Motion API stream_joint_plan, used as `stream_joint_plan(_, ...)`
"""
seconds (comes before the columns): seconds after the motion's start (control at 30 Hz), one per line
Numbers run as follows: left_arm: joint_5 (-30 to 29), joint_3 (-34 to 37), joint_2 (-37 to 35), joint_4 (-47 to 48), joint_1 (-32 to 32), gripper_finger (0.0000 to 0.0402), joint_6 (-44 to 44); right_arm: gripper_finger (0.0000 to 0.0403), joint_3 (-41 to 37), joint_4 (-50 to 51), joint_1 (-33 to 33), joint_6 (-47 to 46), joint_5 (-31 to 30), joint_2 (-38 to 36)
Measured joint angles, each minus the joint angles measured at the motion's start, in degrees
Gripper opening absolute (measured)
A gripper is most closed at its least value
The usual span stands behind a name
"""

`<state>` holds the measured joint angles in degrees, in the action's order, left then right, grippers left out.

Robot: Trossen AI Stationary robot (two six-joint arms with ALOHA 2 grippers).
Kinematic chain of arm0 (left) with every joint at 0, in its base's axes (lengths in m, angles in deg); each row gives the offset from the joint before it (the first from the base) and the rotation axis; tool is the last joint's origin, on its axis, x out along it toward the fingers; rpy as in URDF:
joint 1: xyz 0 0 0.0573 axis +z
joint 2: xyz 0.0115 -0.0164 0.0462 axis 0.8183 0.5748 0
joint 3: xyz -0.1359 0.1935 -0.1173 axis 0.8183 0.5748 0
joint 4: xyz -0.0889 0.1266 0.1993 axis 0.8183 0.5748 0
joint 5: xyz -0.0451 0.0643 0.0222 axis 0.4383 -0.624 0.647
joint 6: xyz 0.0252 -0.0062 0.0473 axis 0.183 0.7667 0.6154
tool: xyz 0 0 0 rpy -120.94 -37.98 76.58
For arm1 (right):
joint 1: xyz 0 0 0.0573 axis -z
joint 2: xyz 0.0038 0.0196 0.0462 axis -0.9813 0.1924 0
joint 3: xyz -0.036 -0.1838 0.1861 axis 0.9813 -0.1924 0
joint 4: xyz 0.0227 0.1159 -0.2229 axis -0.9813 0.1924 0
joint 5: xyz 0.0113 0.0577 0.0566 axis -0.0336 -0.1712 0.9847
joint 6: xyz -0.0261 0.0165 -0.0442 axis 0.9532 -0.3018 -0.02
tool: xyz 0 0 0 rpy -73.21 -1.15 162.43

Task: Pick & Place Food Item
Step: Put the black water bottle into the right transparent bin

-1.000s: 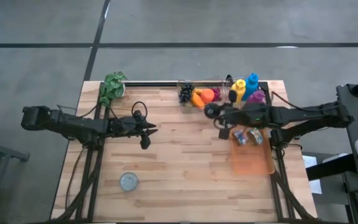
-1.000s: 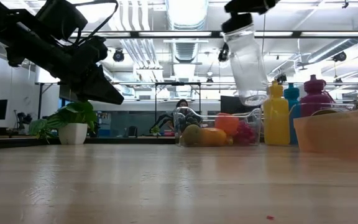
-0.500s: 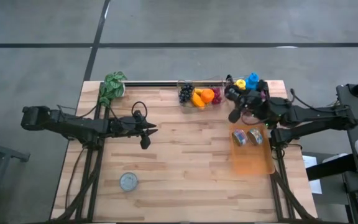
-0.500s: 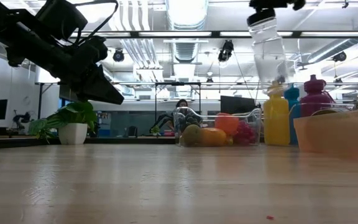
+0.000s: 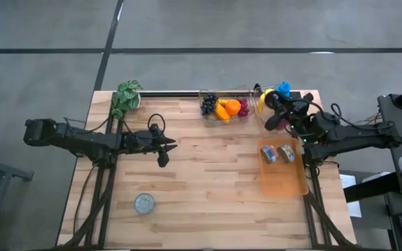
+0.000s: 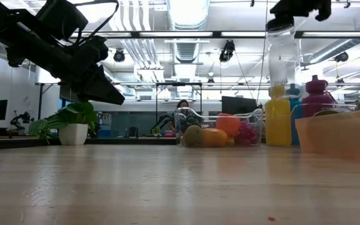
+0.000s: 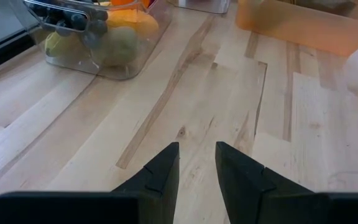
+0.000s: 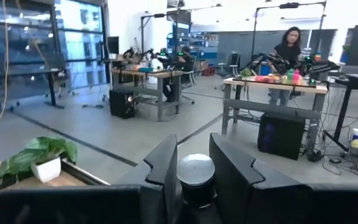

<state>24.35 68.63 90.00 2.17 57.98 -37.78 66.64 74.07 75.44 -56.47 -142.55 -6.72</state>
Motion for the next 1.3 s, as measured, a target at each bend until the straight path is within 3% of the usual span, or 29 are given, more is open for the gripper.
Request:
stream_joint_plan(0.27,0.0,0.0,0.0,0.0,0.0,0.0109,-0.1,0.0076,-7.2,-5.6,0.0,1.3,-7.4,-4.0)
stream_joint_plan(0.87,-0.1,0.0,0.0,0.0,0.0,0.0109,-0.1,0.0081,-14.6,-5.9,0.0,-7.9,-7.7,-5.1)
stream_joint_plan(1.3,-0.1,0.0,0.0,0.0,0.0,0.0109,0.0,0.0092,-18.9,-10.1,0.0,-8.1,-8.0,-5.1)
